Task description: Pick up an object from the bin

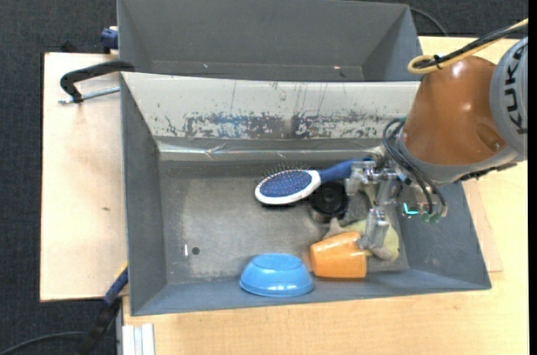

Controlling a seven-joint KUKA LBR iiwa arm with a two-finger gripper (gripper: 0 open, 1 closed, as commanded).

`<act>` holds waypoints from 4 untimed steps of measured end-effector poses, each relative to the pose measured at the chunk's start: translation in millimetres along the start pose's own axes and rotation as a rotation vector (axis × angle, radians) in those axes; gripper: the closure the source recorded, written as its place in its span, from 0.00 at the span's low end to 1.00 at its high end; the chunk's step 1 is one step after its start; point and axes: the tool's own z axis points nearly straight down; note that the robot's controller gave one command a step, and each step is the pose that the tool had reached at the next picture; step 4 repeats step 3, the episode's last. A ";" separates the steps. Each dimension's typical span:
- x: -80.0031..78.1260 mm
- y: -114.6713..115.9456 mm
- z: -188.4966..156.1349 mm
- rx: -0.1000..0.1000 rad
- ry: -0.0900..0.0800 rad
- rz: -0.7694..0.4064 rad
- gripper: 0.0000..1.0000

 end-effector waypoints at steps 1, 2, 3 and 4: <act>1.5 -10.5 66.1 0.011 -0.024 -0.729 0.00; -1.3 -7.0 62.9 0.010 -0.035 -0.733 1.00; -29.8 -29.2 -134.2 0.010 -0.019 -0.798 1.00; -29.8 -29.2 -134.2 0.010 -0.019 -0.798 1.00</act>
Offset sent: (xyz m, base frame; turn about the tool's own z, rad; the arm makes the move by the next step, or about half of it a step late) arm -0.0081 -0.0096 -0.0711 -0.7342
